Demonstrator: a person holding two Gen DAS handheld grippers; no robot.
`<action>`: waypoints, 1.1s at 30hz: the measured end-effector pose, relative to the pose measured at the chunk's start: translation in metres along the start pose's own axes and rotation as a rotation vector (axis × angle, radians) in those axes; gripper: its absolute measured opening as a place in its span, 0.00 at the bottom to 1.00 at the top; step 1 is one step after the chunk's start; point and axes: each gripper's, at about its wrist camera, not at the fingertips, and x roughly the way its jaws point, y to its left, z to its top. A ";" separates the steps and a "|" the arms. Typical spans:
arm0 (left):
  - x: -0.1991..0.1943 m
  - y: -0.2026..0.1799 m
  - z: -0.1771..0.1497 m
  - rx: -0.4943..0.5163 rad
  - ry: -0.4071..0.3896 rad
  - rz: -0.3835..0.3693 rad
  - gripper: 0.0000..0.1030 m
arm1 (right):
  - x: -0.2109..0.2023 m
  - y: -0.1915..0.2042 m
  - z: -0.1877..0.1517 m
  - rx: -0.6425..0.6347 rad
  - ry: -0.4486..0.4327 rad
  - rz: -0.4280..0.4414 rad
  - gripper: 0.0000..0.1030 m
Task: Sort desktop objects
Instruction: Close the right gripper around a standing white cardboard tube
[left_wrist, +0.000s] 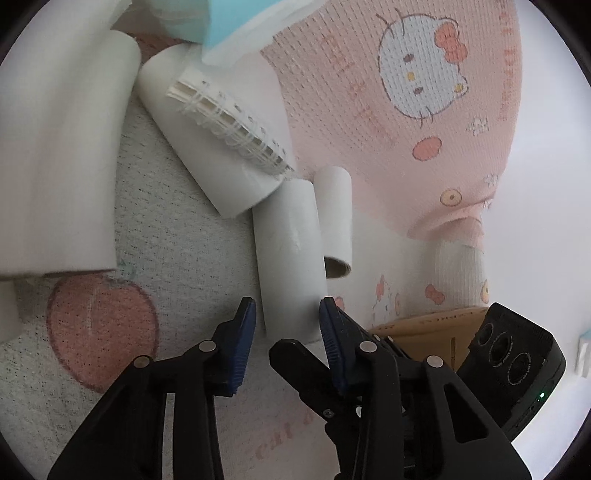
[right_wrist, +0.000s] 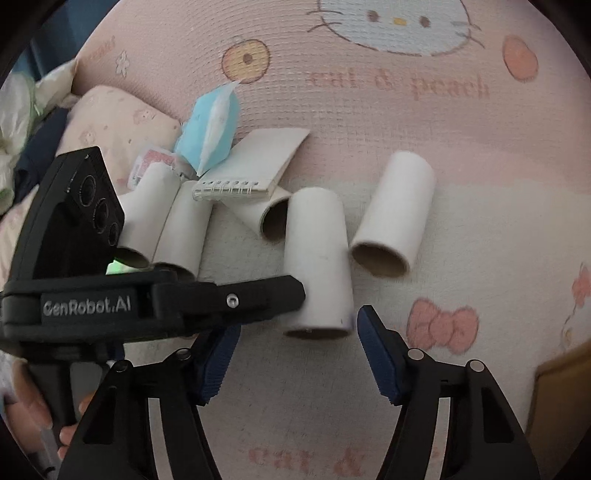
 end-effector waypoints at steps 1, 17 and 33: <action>-0.001 0.001 0.000 0.000 -0.001 0.000 0.38 | 0.001 0.001 0.001 -0.003 0.003 0.003 0.60; -0.016 0.005 -0.034 -0.103 0.040 -0.043 0.33 | -0.014 -0.002 -0.009 0.105 0.124 0.019 0.40; -0.044 -0.017 -0.115 -0.042 0.100 0.042 0.30 | -0.074 0.011 -0.077 0.297 0.219 0.036 0.39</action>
